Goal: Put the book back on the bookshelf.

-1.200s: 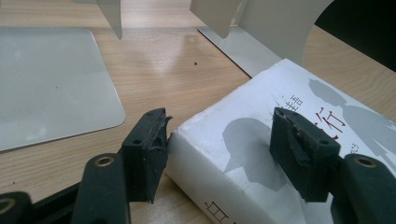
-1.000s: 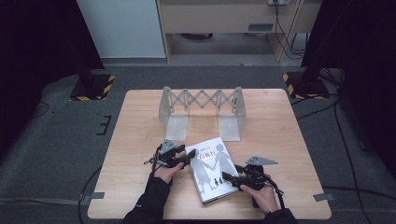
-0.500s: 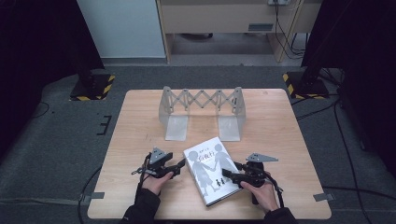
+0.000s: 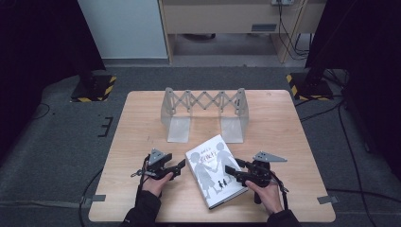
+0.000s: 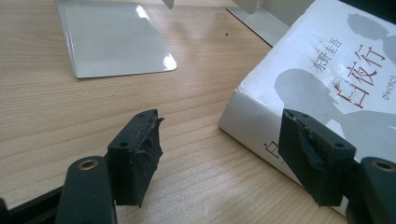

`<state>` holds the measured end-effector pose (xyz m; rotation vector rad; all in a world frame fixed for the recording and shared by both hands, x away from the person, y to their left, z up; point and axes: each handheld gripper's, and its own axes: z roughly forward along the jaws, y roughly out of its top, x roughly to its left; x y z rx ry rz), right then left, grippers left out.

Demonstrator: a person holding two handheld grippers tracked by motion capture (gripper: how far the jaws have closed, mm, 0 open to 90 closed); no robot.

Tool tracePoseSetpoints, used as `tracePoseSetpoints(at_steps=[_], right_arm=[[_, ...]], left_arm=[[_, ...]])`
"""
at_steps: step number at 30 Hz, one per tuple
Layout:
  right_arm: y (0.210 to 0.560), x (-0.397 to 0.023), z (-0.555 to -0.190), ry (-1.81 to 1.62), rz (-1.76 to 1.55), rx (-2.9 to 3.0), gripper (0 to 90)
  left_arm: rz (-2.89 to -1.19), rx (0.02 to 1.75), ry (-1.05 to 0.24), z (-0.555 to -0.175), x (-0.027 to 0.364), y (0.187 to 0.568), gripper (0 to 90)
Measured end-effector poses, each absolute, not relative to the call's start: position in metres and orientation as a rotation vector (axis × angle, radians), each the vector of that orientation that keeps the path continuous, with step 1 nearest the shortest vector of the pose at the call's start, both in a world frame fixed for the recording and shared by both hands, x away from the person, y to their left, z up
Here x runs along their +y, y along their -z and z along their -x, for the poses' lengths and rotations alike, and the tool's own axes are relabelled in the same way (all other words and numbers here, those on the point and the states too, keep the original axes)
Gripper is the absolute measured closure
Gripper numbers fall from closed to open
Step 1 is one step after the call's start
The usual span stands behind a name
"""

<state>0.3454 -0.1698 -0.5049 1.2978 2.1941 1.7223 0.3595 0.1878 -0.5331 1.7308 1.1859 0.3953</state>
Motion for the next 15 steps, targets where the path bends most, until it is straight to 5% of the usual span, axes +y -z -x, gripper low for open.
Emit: tracePoseSetpoints(at_steps=[15], right_arm=[[0.5062, -0.1660, -0.3408, -1.698, -1.310, 2.295, 39.3]], left_arm=[[-1.771, 1.175, -0.369, -0.3621, 0.1852, 0.5334, 28.7]])
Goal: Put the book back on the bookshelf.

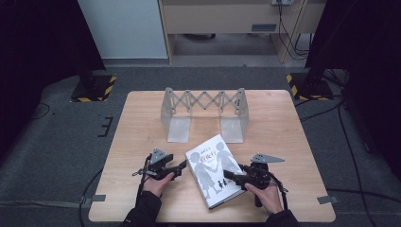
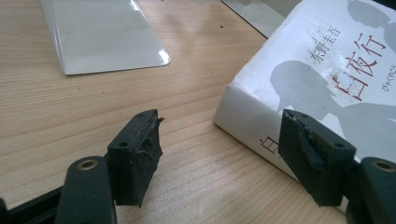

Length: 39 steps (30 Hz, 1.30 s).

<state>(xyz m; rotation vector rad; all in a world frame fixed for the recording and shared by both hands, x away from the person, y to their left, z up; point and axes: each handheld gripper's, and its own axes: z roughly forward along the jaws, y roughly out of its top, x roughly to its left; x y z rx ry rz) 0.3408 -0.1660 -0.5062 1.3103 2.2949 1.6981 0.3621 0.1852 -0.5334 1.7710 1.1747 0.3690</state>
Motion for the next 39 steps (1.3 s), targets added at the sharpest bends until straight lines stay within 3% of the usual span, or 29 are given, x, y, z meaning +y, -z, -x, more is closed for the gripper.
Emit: tracePoseSetpoints(at_steps=[14, 25, 29, 33, 35, 39], right_arm=[[0.511, -0.155, -0.353, -1.635, -1.365, 2.406, 50.3], [0.511, -0.151, -0.353, -1.625, -1.388, 2.423, 50.9], [0.508, -0.150, -0.352, -1.671, -1.396, 2.417, 57.7], [0.507, -0.147, -0.352, -1.648, -1.361, 2.433, 52.9], [0.511, -0.146, -0.353, -1.633, -1.385, 2.425, 45.0], [0.510, -0.147, -0.354, -1.648, -1.414, 2.411, 49.3]], left_arm=[[-1.799, 1.171, -0.308, -0.362, 0.181, 0.534, 26.9], [-1.777, 1.181, -0.248, -0.362, 0.179, 0.536, 23.0], [-1.778, 1.187, -0.245, -0.362, 0.178, 0.536, 22.6], [-1.774, 1.194, -0.237, -0.362, 0.178, 0.536, 22.6], [-1.779, 1.188, -0.239, -0.362, 0.178, 0.536, 22.6], [-1.777, 1.189, -0.231, -0.361, 0.178, 0.536, 22.6]])
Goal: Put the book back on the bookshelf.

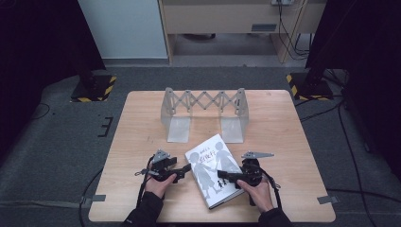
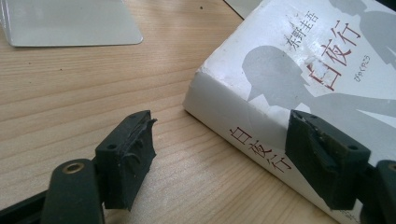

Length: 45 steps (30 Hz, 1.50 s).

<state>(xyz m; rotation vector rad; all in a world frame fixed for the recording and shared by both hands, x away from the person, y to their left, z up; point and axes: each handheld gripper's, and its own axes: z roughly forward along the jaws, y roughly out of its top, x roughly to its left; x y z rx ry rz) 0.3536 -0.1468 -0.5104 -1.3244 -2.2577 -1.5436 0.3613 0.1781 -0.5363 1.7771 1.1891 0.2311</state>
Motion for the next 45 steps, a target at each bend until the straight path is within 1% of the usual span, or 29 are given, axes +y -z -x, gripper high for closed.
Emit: tracePoseSetpoints(at_steps=[11, 15, 17, 20, 21, 23, 25, 28, 36, 41, 45], right_arm=[[0.509, -0.148, -0.354, 1.570, 1.373, -2.219, 57.2], [0.508, -0.149, -0.354, 1.583, 1.366, -2.179, 63.4], [0.507, -0.151, -0.353, 1.606, 1.347, -2.146, 68.9], [0.505, -0.150, -0.353, 1.616, 1.344, -2.129, 71.3], [0.505, -0.151, -0.353, 1.615, 1.353, -2.092, 73.5], [0.505, -0.151, -0.353, 1.619, 1.350, -2.081, 74.5], [0.503, -0.152, -0.353, 1.632, 1.350, -2.039, 78.0], [0.502, -0.152, -0.352, 1.640, 1.351, -2.011, 79.6], [0.501, -0.158, -0.350, 1.680, 1.320, -1.973, 82.2], [0.498, -0.163, -0.349, 1.703, 1.290, -1.943, 83.5], [0.498, -0.165, -0.349, 1.717, 1.270, -1.927, 84.0]], left_arm=[[-1.775, 1.197, -0.217, -0.362, 0.178, 0.537, 22.2], [-1.779, 1.203, -0.202, -0.362, 0.179, 0.537, 20.4], [-1.782, 1.204, -0.198, -0.362, 0.178, 0.537, 19.7], [-1.780, 1.215, -0.196, -0.362, 0.179, 0.537, 18.1], [-1.780, 1.216, -0.194, -0.362, 0.179, 0.537, 17.7], [-1.780, 1.206, -0.193, -0.361, 0.178, 0.537, 17.7], [-1.777, 1.196, -0.201, -0.361, 0.178, 0.537, 18.6], [-1.743, 1.190, -0.190, -0.359, 0.179, 0.537, 19.4], [-1.662, 1.161, -0.098, -0.356, 0.177, 0.538, 18.9], [-1.660, 1.133, -0.049, -0.353, 0.169, 0.540, 14.8], [-1.665, 1.100, -0.008, -0.351, 0.161, 0.542, 9.1]])
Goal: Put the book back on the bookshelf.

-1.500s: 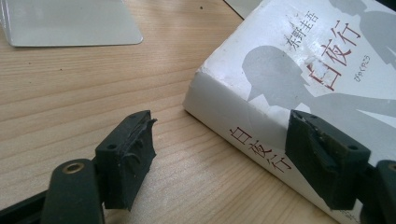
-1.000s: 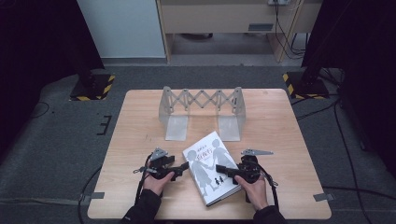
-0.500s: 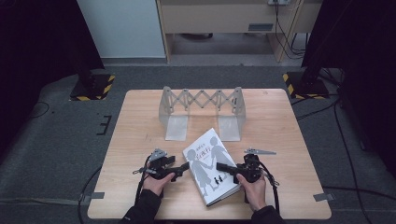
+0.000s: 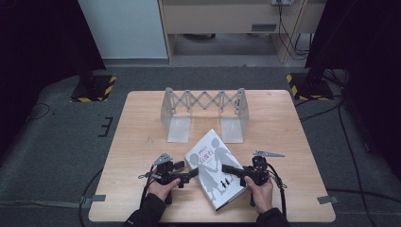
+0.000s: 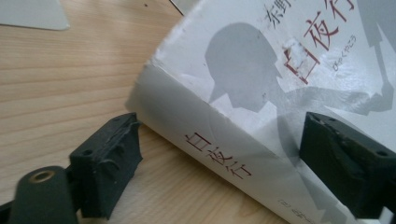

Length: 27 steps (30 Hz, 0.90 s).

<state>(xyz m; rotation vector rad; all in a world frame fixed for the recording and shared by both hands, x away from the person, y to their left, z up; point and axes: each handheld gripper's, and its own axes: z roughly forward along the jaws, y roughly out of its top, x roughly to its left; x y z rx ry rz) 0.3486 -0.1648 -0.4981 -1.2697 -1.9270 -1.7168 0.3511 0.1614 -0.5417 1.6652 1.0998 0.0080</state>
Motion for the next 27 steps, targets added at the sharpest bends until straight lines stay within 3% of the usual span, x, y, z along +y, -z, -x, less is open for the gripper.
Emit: tracePoseSetpoints(at_steps=[7, 22, 27], right_arm=[[0.495, -0.168, -0.346, 1.750, 1.218, -1.920, 84.6], [0.500, -0.171, -0.351, 1.712, 1.228, -1.914, 84.0], [0.503, -0.174, -0.355, 1.672, 1.253, -1.959, 78.4]], left_arm=[[-1.668, 1.085, 0.067, -0.352, 0.155, 0.544, 0.0], [-1.674, 1.097, 0.157, -0.355, 0.151, 0.546, 1.9], [-1.664, 1.107, 0.152, -0.356, 0.152, 0.547, 5.0]])
